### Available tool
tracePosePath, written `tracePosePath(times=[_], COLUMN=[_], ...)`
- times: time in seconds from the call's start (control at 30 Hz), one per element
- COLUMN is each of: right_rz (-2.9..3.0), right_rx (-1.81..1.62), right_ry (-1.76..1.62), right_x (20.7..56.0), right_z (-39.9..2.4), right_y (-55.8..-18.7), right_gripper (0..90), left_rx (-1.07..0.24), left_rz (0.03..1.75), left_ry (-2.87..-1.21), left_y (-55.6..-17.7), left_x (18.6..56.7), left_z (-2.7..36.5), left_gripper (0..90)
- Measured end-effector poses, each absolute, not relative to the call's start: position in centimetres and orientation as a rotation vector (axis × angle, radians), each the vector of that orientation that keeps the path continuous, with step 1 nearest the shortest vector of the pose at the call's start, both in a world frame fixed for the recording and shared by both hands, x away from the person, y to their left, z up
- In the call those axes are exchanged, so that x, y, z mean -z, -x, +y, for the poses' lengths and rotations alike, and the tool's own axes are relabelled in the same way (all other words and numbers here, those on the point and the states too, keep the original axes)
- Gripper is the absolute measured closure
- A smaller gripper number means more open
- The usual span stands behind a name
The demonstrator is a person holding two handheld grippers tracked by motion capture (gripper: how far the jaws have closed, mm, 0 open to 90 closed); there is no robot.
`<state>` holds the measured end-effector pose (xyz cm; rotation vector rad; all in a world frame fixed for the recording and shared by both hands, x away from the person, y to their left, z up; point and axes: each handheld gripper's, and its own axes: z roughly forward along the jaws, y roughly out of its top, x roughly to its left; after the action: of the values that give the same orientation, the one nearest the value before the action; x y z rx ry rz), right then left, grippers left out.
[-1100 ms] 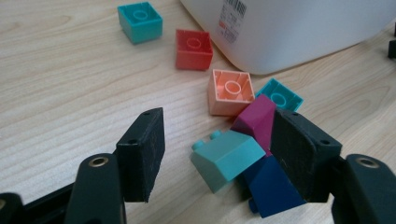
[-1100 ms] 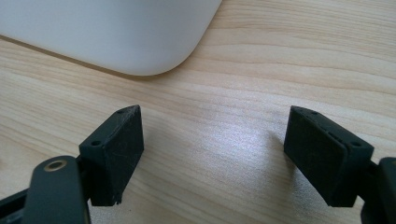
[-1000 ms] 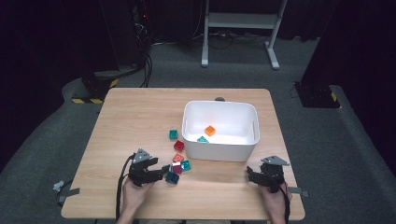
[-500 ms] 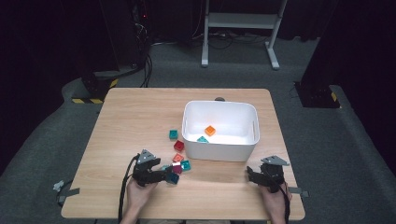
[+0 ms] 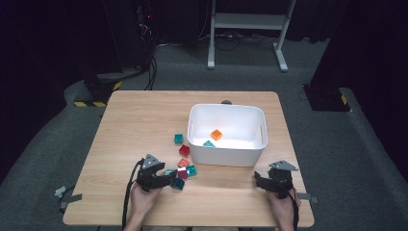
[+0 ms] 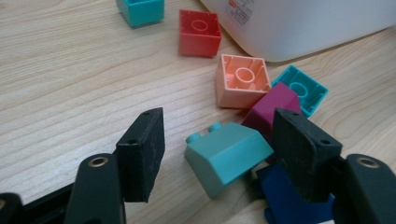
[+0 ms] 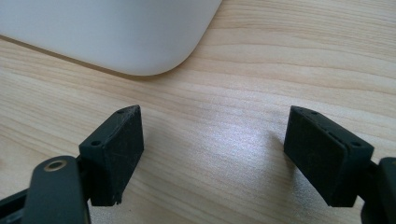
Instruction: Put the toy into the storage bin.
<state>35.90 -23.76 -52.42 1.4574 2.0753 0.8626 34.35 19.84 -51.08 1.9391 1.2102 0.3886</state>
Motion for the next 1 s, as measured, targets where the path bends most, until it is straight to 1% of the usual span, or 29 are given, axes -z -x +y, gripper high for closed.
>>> tracePosePath(times=[0.03,0.07,0.23,0.5,0.6,0.67,1.0], right_rz=[2.075,2.075,2.075,2.075,2.075,2.076,2.075], right_rx=[-0.863,-0.862,-0.863,-0.863,-0.863,-0.862,-0.863], right_ry=[-1.457,-1.457,-1.457,-1.457,-1.457,-1.457,-1.457], right_x=[52.4,52.4,52.4,52.4,52.4,52.4,52.4], right_z=[-23.8,-23.8,-23.8,-23.8,-23.8,-23.8,-23.8], right_y=[-35.9,-35.9,-35.9,-35.9,-35.9,-35.9,-35.9], right_gripper=[20.1,20.1,20.1,20.1,20.1,20.1,20.1], left_rx=[-0.412,-0.413,-0.384,-0.404,-0.409,-0.413,-0.442], left_rz=[1.217,1.222,1.235,1.236,1.243,1.238,1.231], left_ry=[-1.955,-1.962,-1.942,-1.949,-1.955,-1.965,-1.951], left_y=[-34.3,-34.3,-34.4,-34.5,-34.6,-34.5,-34.5], left_x=[51.2,51.4,51.9,52.1,52.2,52.3,52.3], left_z=[19.8,19.9,20.3,20.3,20.3,20.2,20.3], left_gripper=[38.3,38.6,39.7,49.6,51.5,54.3,57.9])
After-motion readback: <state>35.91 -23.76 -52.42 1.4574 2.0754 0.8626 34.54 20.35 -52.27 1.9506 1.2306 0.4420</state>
